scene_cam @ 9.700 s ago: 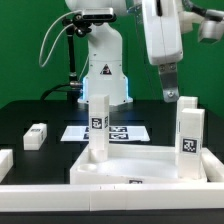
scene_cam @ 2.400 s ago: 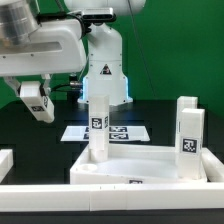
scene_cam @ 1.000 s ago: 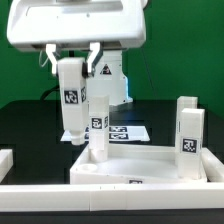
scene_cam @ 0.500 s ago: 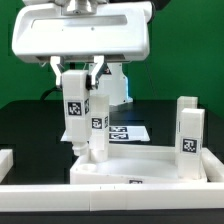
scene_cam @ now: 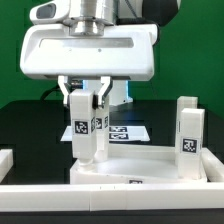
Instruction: Assemble desk
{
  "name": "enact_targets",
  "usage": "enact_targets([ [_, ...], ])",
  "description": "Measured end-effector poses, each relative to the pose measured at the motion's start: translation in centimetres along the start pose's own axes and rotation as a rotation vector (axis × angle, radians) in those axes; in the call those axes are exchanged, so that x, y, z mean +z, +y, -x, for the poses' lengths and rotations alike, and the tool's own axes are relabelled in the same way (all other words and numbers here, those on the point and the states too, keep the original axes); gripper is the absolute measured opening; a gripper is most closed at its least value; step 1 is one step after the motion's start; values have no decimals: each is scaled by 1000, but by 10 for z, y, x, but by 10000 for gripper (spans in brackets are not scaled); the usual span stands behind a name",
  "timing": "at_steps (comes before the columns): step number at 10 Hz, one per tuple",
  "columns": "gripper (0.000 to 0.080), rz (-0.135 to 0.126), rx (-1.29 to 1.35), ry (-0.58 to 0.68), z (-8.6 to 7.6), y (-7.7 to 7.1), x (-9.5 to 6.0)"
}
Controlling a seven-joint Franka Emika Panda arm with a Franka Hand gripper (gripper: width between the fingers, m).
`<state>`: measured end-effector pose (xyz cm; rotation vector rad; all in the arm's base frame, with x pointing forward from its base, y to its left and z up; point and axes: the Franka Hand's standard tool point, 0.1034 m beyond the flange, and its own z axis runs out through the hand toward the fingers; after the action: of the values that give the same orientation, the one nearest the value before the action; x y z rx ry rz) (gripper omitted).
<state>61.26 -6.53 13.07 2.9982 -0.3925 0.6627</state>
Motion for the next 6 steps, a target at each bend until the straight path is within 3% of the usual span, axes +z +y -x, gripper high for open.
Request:
enact_targets([
  [6,288,-13,1,-47,1,-6,-2],
])
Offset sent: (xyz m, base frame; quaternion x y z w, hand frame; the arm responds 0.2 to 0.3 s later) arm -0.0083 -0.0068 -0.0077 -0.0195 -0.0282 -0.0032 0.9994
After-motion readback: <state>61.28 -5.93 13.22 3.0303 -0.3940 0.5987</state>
